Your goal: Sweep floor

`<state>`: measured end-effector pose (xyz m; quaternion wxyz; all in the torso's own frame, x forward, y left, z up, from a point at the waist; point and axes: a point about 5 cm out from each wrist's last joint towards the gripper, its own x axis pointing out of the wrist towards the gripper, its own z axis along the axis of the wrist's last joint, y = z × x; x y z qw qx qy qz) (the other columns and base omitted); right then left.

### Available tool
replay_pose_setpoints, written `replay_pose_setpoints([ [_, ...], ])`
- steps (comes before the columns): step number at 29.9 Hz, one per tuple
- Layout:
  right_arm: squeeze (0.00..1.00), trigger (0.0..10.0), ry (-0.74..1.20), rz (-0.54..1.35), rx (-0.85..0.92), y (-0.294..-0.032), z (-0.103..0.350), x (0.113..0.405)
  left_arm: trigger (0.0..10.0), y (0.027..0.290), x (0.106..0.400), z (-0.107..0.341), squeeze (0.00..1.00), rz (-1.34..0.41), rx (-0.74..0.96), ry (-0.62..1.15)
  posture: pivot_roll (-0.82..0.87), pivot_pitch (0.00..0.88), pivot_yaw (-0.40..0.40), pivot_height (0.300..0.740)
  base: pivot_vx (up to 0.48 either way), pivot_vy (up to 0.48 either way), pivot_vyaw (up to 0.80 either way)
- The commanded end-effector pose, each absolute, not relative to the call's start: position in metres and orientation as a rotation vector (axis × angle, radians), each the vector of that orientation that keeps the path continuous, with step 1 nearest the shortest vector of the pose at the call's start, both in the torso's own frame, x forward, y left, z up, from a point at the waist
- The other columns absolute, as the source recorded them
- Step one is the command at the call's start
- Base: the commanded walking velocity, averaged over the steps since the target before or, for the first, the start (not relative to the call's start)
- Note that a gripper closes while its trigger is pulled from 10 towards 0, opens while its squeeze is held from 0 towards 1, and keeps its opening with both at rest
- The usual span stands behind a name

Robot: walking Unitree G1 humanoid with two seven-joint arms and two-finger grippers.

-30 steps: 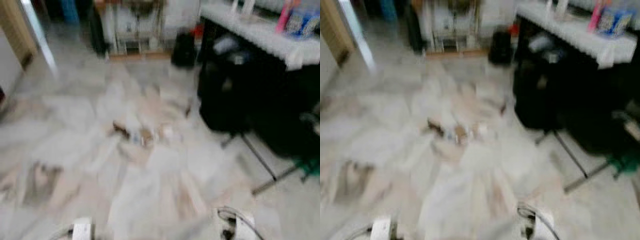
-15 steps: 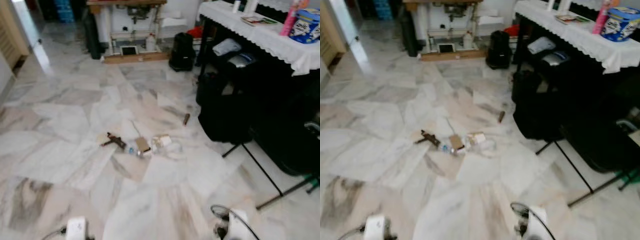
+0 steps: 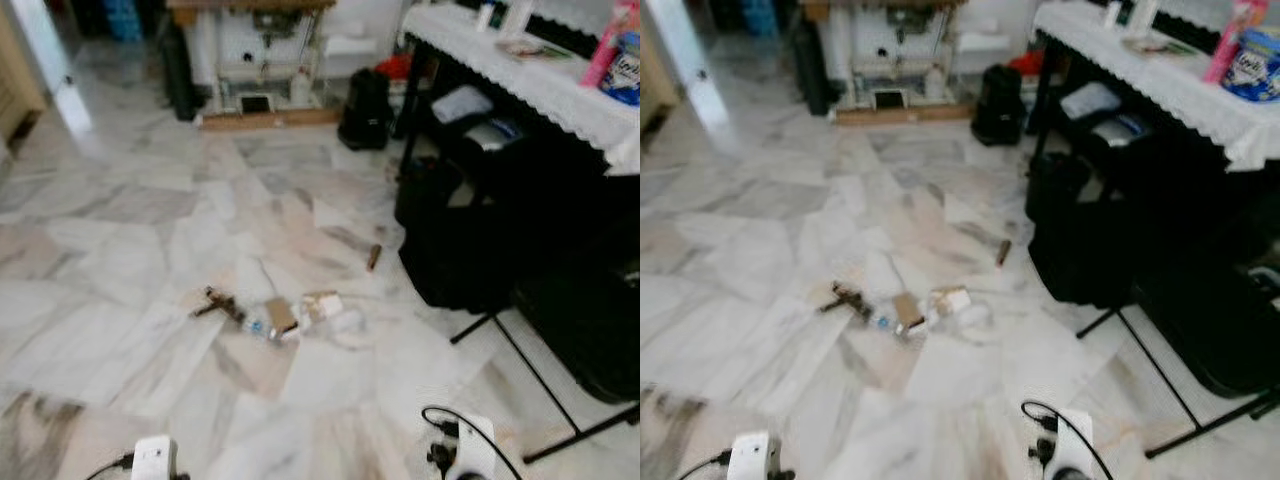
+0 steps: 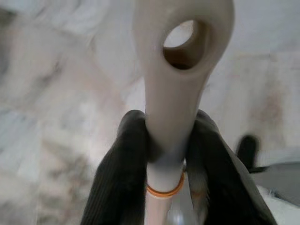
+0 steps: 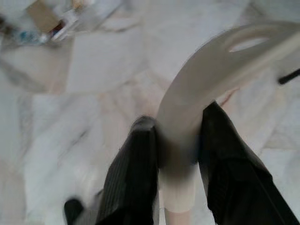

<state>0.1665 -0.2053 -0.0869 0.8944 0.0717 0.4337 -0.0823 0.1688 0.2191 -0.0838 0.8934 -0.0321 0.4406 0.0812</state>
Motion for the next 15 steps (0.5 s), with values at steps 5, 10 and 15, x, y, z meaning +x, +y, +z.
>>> replay_pose_setpoints([
  [5, 0.00, 10.0, 0.866, -0.152, 0.149, -0.1997, -0.0824, 0.1780, 10.0, 0.2255, 0.1680, -0.0827, 0.00, 0.182, -0.063, 0.911, -0.05, 0.000, -0.051, 0.740, 0.428, 0.000, 0.00],
  [10, 0.00, 10.0, 0.864, -0.155, 0.154, -0.1991, -0.0825, 0.1780, 10.0, 0.2250, 0.1700, -0.0819, 0.00, 0.179, -0.060, 0.907, -0.05, 0.000, -0.049, 0.740, 0.401, 0.000, 0.00],
  [15, 0.00, 10.0, 0.862, -0.157, 0.156, -0.1988, -0.0824, 0.1781, 10.0, 0.2242, 0.1710, -0.0815, 0.00, 0.180, -0.067, 0.898, -0.05, 0.000, -0.050, 0.740, 0.069, 0.000, 0.00],
])
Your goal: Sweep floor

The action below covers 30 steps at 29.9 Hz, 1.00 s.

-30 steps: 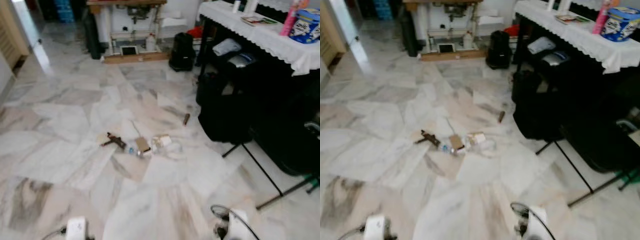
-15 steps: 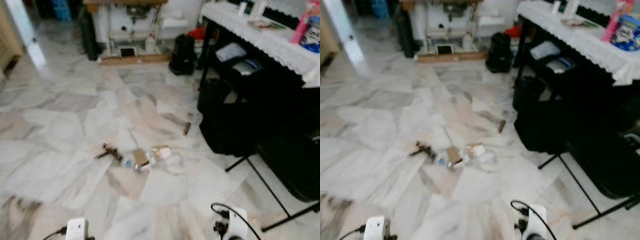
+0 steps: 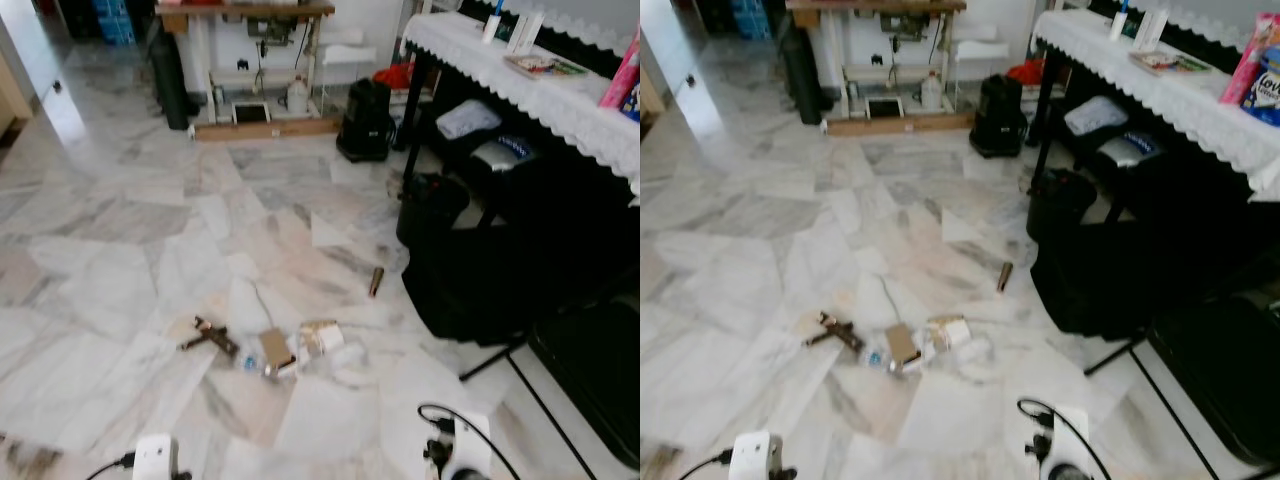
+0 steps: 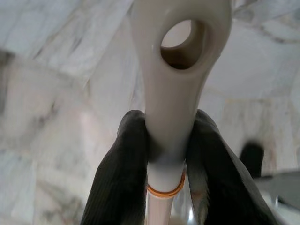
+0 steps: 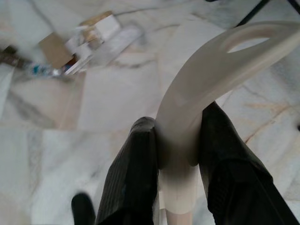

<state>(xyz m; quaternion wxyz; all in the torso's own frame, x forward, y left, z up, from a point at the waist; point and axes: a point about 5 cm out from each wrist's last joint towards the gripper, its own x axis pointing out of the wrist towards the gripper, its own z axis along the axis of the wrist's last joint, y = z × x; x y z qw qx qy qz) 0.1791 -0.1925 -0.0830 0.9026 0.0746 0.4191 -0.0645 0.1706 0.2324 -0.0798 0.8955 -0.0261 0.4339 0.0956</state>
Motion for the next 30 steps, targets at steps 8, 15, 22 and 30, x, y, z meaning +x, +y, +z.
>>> replay_pose_setpoints([
  [8, 0.00, 10.0, 0.845, -0.162, 0.162, -0.200, -0.081, 0.180, 10.0, 0.224, 0.169, -0.082, 0.00, 0.180, -0.068, 0.902, -0.05, 0.000, -0.049, 0.740, 0.000, 0.000, 0.00],
  [15, 0.00, 10.0, 0.816, -0.183, 0.116, -0.209, -0.076, 0.187, 10.0, 0.224, 0.169, -0.082, 0.00, 0.183, -0.062, 0.903, -0.05, 0.000, -0.050, 0.740, 0.000, 0.000, 0.00],
  [22, 0.00, 10.0, 0.786, -0.174, -0.041, -0.221, -0.069, 0.195, 10.0, 0.235, 0.180, -0.074, 0.00, 0.206, -0.010, 0.839, -0.05, 0.000, -0.051, 0.740, 0.000, 0.000, 0.00],
  [30, 0.00, 10.0, 0.695, -0.163, -0.191, -0.232, -0.052, 0.214, 10.0, 0.251, 0.203, -0.054, 0.00, 0.254, 0.038, 0.703, -0.05, 0.000, -0.052, 0.740, 0.000, 0.000, 0.00],
])
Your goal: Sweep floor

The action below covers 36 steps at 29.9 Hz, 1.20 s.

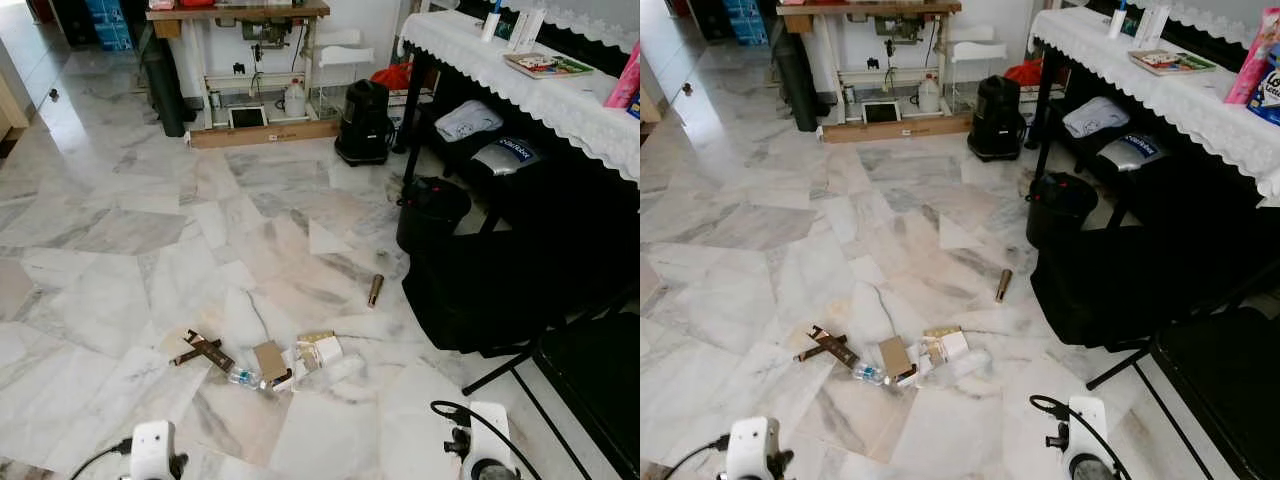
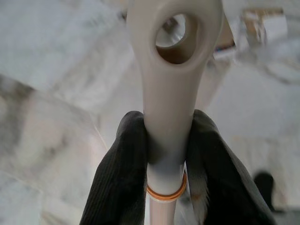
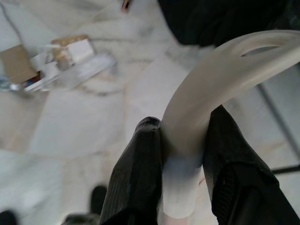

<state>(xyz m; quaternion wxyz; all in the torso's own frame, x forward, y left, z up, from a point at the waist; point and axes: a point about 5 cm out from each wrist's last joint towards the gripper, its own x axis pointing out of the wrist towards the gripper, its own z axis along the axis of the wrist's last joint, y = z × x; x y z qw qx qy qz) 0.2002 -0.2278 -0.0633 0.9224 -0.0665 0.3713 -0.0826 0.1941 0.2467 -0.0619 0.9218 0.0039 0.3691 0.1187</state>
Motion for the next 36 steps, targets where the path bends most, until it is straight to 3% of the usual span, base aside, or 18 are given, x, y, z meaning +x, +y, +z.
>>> replay_pose_setpoints([
  [1, 0.00, 10.0, 0.684, -0.167, -0.205, -0.233, -0.051, 0.215, 10.0, 0.253, 0.206, -0.052, 0.00, 0.260, 0.043, 0.685, -0.05, 0.000, -0.052, 0.740, 0.000, 0.000, 0.00],
  [9, 0.00, 10.0, 0.559, -0.244, -0.301, -0.242, -0.034, 0.231, 10.0, 0.254, 0.238, -0.023, 0.00, 0.255, 0.099, 0.478, -0.05, 0.000, -0.054, 0.740, 0.000, 0.000, 0.00],
  [21, 0.00, 10.0, 0.364, -0.406, -0.353, -0.257, 0.000, 0.258, 10.0, 0.247, 0.259, 0.000, 0.00, 0.247, 0.077, 0.317, -0.05, 0.000, -0.051, 0.740, 0.000, 0.000, 0.00],
  [29, 0.00, 10.0, 0.199, -0.415, -0.302, -0.262, 0.031, 0.282, 10.0, 0.242, 0.273, 0.015, 0.00, 0.232, 0.061, 0.234, -0.05, 0.000, -0.050, 0.740, 0.000, 0.000, 0.00],
  [36, 0.00, 10.0, 0.182, -0.414, -0.191, -0.254, 0.028, 0.281, 10.0, 0.238, 0.276, 0.020, 0.00, 0.214, 0.042, 0.197, -0.06, 0.000, -0.047, 0.740, 0.000, 0.000, 0.00],
])
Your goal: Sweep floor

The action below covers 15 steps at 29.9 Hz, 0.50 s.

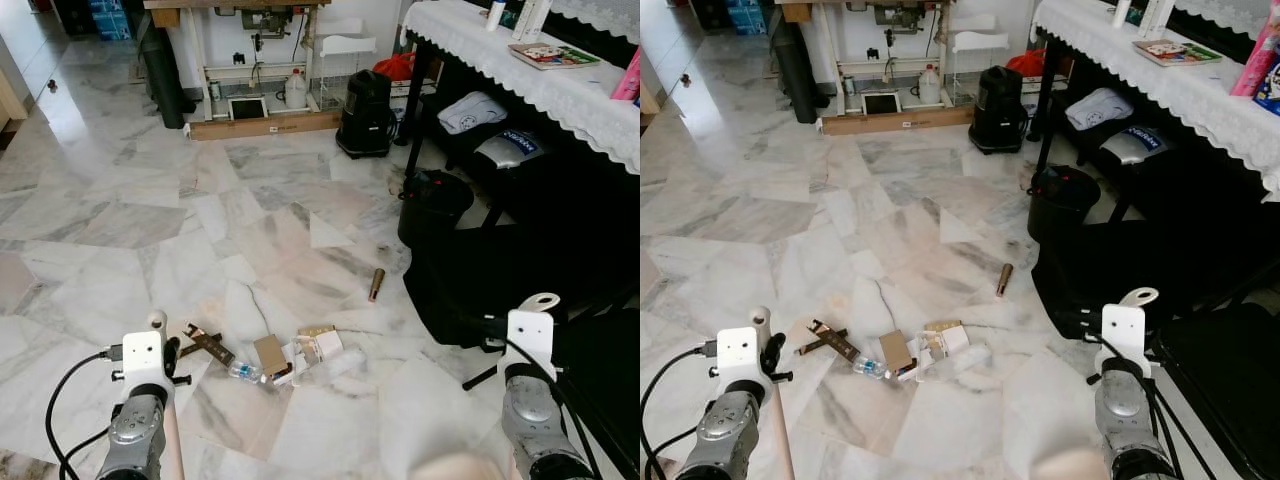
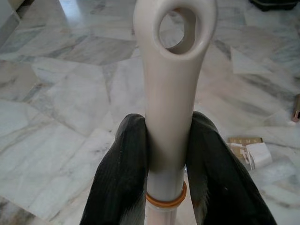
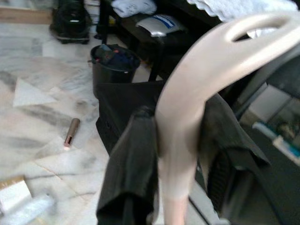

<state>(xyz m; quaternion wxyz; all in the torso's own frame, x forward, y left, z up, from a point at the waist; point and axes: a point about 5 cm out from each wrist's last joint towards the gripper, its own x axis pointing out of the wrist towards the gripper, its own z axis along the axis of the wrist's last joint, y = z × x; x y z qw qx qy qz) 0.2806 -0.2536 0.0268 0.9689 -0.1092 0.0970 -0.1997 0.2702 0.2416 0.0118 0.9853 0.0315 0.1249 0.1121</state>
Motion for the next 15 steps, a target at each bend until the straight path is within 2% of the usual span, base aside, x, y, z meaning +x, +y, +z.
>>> replay_pose_setpoints([
  [1, 0.00, 10.0, 0.185, -0.428, -0.153, -0.253, 0.027, 0.279, 10.0, 0.237, 0.276, 0.020, 0.00, 0.210, 0.038, 0.191, -0.06, 0.000, -0.047, 0.740, 0.000, 0.000, 0.00],
  [10, 0.00, 10.0, 0.203, -0.428, -0.010, -0.245, 0.019, 0.276, 10.0, 0.234, 0.276, 0.026, 0.00, 0.200, 0.002, 0.150, -0.06, 0.000, -0.044, 0.740, 0.000, 0.000, 0.00],
  [15, 0.00, 10.0, 0.189, -0.411, 0.050, -0.243, 0.022, 0.281, 10.0, 0.227, 0.288, 0.043, 0.00, 0.164, -0.017, 0.071, -0.05, 0.000, -0.047, 0.740, 0.000, 0.000, 0.00],
])
